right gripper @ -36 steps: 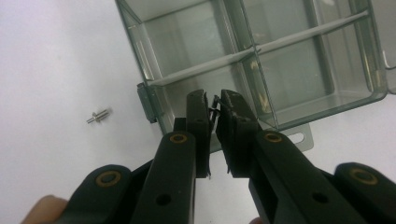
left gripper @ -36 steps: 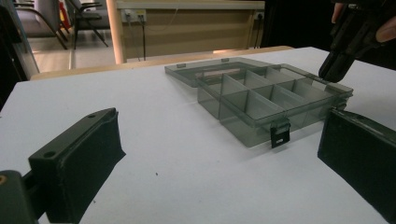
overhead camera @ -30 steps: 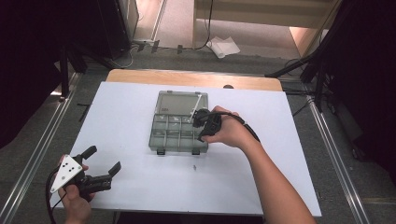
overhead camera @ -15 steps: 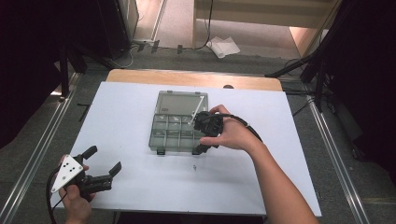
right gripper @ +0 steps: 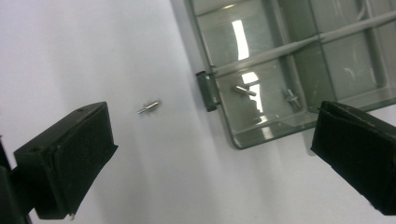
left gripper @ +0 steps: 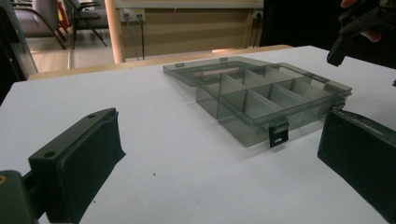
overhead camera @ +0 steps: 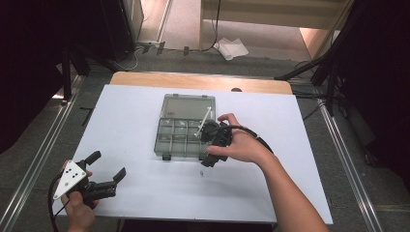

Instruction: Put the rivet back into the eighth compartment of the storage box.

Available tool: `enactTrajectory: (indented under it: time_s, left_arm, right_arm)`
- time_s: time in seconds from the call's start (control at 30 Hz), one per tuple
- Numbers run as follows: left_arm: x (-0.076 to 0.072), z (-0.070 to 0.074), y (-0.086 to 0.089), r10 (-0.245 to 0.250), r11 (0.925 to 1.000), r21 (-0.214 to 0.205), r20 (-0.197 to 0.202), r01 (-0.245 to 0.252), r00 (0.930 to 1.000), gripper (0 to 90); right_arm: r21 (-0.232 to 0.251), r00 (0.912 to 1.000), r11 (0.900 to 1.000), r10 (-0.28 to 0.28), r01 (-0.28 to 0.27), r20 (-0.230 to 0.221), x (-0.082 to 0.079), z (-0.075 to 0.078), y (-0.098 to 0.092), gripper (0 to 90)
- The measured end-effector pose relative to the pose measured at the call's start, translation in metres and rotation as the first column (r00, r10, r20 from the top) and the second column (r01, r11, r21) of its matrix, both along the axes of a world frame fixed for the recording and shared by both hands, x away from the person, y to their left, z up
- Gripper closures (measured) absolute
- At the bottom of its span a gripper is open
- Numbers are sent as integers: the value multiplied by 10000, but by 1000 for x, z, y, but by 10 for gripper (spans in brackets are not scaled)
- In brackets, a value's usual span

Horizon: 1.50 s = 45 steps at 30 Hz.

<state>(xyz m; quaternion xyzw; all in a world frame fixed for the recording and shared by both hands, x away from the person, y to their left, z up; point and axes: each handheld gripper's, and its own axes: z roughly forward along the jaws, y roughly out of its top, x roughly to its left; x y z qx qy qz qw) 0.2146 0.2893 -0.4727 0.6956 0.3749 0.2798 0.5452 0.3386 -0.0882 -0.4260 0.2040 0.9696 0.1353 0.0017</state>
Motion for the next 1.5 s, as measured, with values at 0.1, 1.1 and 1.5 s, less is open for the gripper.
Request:
enactTrajectory:
  time_s: [0.1, 1.1, 1.5]
  left_arm:
    - [0, 0, 0, -4, 10000, 27, 12, 4, 10000, 0]
    - [0, 0, -1, -32, 10000, 79, -37, 32, 10000, 0]
    - [0, 0, -1, -51, 10000, 17, 2, 51, 10000, 0]
  right_arm:
    - [127, 10000, 9999, -63, 63, -29, -6, 1, 0, 0]
    - [341, 9995, 9990, -280, 284, -137, -36, -12, 9, 546]
    - [242, 9969, 9979, -593, 606, -508, -31, -26, 17, 656]
